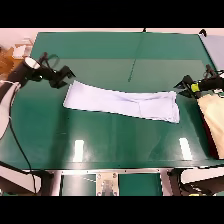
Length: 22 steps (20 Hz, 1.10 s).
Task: Fold the shirts.
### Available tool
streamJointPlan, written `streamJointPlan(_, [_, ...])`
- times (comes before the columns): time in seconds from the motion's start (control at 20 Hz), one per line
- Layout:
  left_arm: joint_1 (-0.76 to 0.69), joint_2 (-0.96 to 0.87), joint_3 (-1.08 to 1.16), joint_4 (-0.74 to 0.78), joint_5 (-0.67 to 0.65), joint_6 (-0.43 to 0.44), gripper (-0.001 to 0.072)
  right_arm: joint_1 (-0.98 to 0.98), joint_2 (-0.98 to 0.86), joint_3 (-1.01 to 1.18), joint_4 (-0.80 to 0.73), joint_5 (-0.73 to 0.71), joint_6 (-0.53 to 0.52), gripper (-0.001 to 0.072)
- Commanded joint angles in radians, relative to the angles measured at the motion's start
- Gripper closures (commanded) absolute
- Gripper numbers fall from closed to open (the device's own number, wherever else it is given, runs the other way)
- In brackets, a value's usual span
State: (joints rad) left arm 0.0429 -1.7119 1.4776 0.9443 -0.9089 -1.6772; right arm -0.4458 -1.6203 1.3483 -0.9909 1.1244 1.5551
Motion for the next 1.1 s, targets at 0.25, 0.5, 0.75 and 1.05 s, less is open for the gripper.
streamJointPlan(0.25, [0.142, -0.016, 0.166, -0.005, -0.257, 0.012, -0.0007, -0.172, -0.023, -0.026, 0.001, 0.212, -0.267, 0.0169])
streamJointPlan(0.5, [0.14, -0.016, 0.166, -0.093, -0.273, 0.079, 0.0681, -0.173, -0.077, -0.165, 0.133, 0.213, -0.461, 0.0161])
streamJointPlan(0.75, [0.14, -0.016, 0.166, -0.137, -0.343, 0.116, 0.0684, -0.173, -0.179, -0.122, 0.224, 0.283, -0.546, 0.001])
streamJointPlan(1.05, [0.14, -0.016, 0.166, -0.141, -0.341, 0.126, 0.0684, -0.151, -0.197, -0.082, 0.212, 0.29, -0.596, 0.001])
